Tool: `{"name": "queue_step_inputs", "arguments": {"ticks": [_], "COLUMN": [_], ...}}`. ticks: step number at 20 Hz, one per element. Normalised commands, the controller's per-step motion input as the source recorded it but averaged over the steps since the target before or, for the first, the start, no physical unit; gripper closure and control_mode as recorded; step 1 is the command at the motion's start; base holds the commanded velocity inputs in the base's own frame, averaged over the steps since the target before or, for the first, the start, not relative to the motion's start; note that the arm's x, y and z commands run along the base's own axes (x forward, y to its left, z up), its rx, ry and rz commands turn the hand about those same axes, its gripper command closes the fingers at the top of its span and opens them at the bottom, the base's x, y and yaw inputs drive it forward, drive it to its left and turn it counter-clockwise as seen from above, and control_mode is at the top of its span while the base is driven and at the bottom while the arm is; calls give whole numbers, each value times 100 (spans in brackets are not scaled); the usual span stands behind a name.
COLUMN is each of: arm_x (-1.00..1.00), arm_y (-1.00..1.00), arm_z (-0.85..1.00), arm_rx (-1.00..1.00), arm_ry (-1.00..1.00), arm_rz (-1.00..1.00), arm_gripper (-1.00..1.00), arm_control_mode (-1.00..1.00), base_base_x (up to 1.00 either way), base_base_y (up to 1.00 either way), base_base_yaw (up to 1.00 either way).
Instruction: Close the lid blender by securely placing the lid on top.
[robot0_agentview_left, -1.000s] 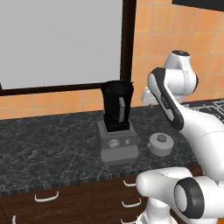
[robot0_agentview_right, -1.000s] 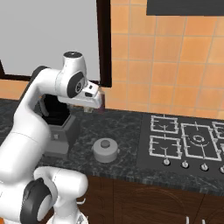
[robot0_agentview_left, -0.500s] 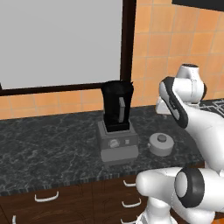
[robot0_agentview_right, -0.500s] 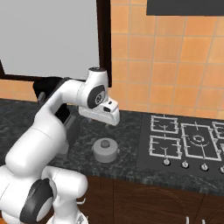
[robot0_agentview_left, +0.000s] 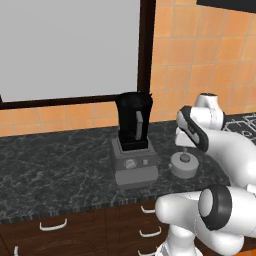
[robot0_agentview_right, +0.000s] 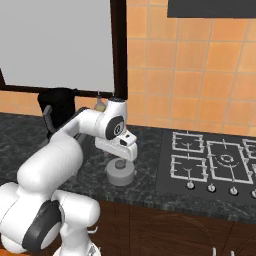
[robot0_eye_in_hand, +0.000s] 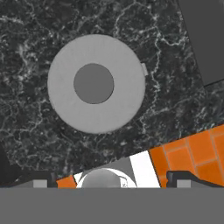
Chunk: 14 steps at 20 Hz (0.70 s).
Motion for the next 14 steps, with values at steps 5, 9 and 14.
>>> {"name": "queue_step_inputs", "arguments": {"ticks": [5, 9, 14], "arm_x": [0, 3, 10], "arm_y": [0, 0, 0], "arm_z": [-53, -36, -15], "arm_rx": [1, 0, 0], "arm_ry": [0, 0, 0], "arm_rz": [-5, -2, 0], "arm_gripper": [-100, -100, -100], "arm_control_mode": [-100, -100, -100], "base_base_x": [0, 0, 0], "base_base_y": [0, 0, 0], "base_base_yaw": [0, 0, 0]}}
